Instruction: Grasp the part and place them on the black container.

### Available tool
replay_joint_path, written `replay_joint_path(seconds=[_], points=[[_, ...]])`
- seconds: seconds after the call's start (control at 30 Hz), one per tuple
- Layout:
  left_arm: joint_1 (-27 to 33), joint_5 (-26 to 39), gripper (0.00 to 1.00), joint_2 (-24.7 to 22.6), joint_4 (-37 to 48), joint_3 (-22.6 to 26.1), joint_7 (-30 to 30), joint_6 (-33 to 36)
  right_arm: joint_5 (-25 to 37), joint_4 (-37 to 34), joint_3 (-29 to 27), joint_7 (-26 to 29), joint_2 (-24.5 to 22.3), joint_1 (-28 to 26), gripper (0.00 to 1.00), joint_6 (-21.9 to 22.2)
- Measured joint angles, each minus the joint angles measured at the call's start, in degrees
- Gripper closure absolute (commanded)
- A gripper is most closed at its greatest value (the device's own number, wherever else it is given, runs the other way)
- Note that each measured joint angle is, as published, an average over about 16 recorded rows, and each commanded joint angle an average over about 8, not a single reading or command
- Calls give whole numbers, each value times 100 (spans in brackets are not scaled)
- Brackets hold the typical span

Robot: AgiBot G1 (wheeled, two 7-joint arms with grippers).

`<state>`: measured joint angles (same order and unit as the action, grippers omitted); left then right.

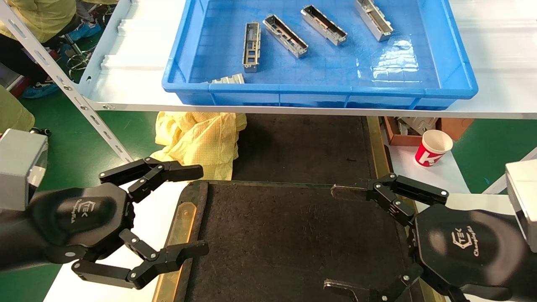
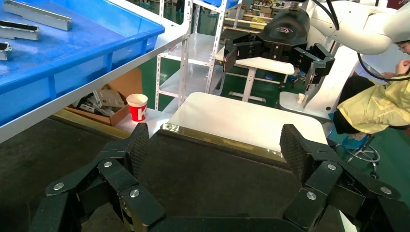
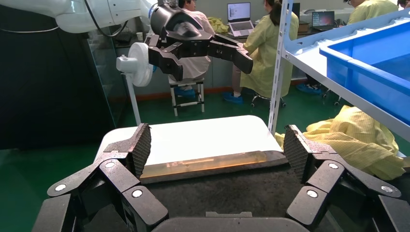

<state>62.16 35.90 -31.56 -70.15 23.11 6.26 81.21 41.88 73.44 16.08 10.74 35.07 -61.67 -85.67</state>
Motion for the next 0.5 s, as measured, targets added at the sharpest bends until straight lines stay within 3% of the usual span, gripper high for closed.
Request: replay_joint_path(seconds=[0.5], points=[[0,0,0,0,0,0,0,0,0,0,0,0,0,0,0,0]])
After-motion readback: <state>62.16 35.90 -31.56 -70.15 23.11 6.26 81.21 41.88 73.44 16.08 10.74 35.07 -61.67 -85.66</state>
